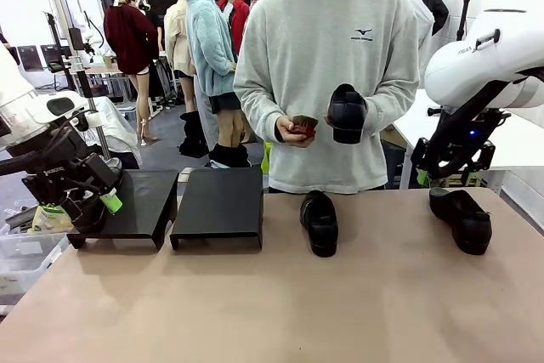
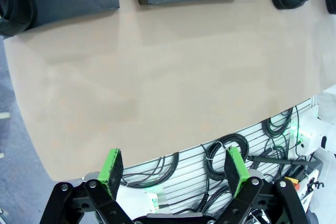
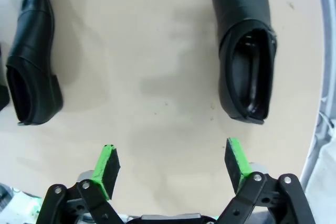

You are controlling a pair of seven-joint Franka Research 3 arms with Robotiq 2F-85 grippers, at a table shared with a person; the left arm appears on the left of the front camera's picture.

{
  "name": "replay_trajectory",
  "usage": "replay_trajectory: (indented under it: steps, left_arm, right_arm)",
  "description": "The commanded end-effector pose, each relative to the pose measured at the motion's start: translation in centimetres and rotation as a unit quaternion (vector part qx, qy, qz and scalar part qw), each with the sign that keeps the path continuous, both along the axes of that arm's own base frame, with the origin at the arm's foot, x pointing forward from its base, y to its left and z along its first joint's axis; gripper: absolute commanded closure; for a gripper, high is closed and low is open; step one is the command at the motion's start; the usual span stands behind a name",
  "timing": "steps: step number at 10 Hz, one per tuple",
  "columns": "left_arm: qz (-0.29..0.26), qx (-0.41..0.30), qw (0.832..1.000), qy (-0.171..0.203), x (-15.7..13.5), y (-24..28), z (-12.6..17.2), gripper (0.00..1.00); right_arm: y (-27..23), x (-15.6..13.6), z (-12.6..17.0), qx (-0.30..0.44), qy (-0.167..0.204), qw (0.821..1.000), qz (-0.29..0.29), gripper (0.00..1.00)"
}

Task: Organize the shoes by placing them on the stand.
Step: Pick up one Shoe and place it in the middle of the table.

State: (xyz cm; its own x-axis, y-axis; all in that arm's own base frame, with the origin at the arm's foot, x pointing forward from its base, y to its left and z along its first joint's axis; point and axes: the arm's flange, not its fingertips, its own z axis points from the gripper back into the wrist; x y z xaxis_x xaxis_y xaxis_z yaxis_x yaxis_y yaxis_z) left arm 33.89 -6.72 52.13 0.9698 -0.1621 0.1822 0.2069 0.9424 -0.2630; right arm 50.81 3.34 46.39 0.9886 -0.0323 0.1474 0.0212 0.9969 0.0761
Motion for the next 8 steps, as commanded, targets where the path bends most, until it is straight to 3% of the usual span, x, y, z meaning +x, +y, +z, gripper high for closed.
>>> replay_trajectory:
  steps: [1,4,8]
  left_arm:
    - [-0.005,-0.009,1.0,0.001,-0.1,0.1,0.1,0.0]
    - [-0.005,-0.009,1.0,0.001,-0.1,0.1,0.1,0.0]
    - [-0.005,-0.009,1.0,0.001,-0.1,0.1,0.1,0.0]
  right_arm:
    - [-1.3,2.0,-2.5,0.009,-0.012,1.0,0.021,0.0]
    - [-3.0,3.8,-4.6,0.018,-0.017,0.999,0.023,0.0]
    - [-4.0,6.9,-6.6,0.003,0.033,0.999,0.019,0.0]
